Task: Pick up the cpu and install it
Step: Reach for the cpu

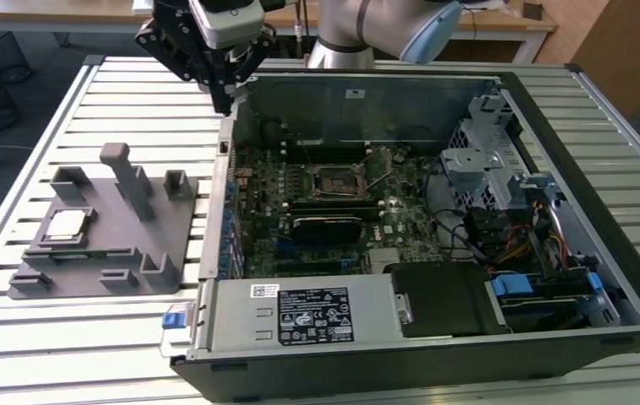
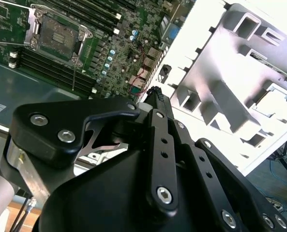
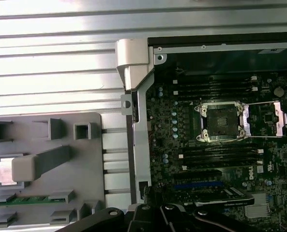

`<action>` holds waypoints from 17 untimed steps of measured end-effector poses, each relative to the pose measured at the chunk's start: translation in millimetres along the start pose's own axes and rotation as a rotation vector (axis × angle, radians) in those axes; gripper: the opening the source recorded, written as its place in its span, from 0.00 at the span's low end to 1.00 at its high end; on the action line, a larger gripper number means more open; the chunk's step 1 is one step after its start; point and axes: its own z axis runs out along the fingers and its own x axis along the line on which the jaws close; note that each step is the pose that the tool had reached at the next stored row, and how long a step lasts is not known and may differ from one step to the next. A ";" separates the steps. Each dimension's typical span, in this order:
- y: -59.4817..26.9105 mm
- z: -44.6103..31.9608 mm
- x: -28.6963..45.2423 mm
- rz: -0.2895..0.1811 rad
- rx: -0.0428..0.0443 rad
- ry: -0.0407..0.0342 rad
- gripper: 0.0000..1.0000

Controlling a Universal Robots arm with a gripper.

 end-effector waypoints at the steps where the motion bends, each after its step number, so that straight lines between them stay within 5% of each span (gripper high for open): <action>1: -0.1 0.0 0.9 0.000 0.0000 0.0000 0.11; 17: -1.3 0.2 17.3 0.000 0.0000 0.0001 0.11</action>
